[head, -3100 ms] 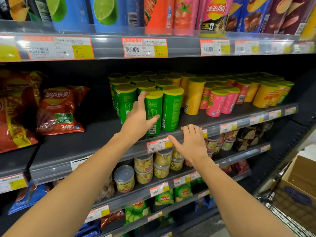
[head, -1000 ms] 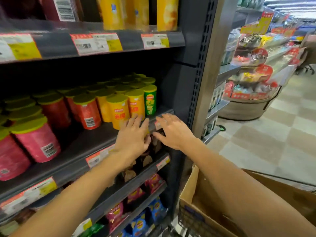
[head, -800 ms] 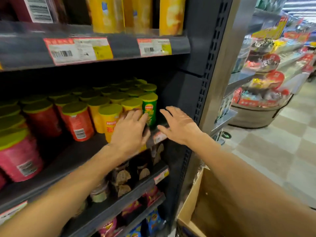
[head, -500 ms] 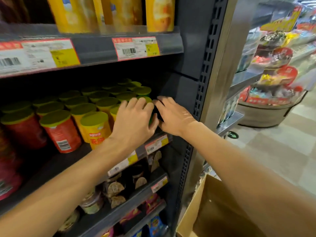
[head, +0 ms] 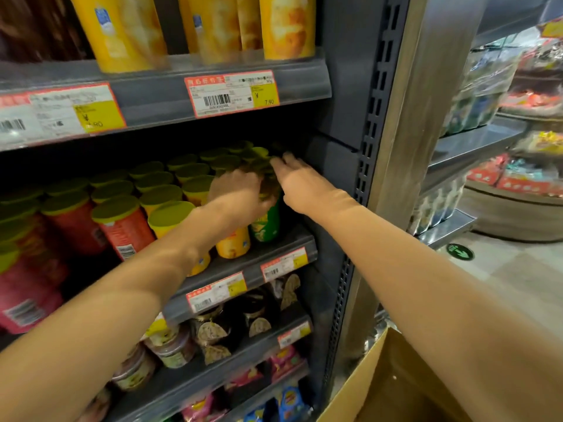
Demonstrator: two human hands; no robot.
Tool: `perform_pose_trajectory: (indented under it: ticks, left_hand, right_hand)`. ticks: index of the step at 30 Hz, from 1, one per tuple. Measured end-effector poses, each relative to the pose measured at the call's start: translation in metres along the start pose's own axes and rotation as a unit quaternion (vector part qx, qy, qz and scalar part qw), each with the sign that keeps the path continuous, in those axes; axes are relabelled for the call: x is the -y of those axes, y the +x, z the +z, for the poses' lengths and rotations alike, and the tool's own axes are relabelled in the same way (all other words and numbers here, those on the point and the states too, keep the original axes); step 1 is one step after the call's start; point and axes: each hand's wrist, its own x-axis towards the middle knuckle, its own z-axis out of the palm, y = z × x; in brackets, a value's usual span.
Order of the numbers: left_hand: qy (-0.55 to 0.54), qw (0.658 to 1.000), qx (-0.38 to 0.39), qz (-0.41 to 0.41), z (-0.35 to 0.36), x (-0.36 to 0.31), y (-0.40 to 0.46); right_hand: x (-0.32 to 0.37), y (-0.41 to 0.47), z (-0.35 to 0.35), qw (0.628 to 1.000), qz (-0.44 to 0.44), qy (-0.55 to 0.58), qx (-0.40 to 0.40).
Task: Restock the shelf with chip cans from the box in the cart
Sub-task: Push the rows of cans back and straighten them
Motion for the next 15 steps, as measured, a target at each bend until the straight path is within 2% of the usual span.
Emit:
perform_pose_trajectory:
  ticks: [4,9,15]
  left_hand:
    - [0.051,0.998,0.015,-0.030,0.009,-0.009,0.004]
    - [0.088,0.994,-0.046,-0.037,0.033,-0.016,-0.001]
    - [0.045,0.997,-0.059,-0.003,0.032,-0.004,-0.002]
  right_hand:
    - [-0.002,0.012,-0.007,0.999,0.024,0.014,0.033]
    - [0.000,0.037,-0.001,0.999,0.027,0.000,0.045]
    - [-0.002,0.057,0.004,0.998,-0.003,0.001,0.055]
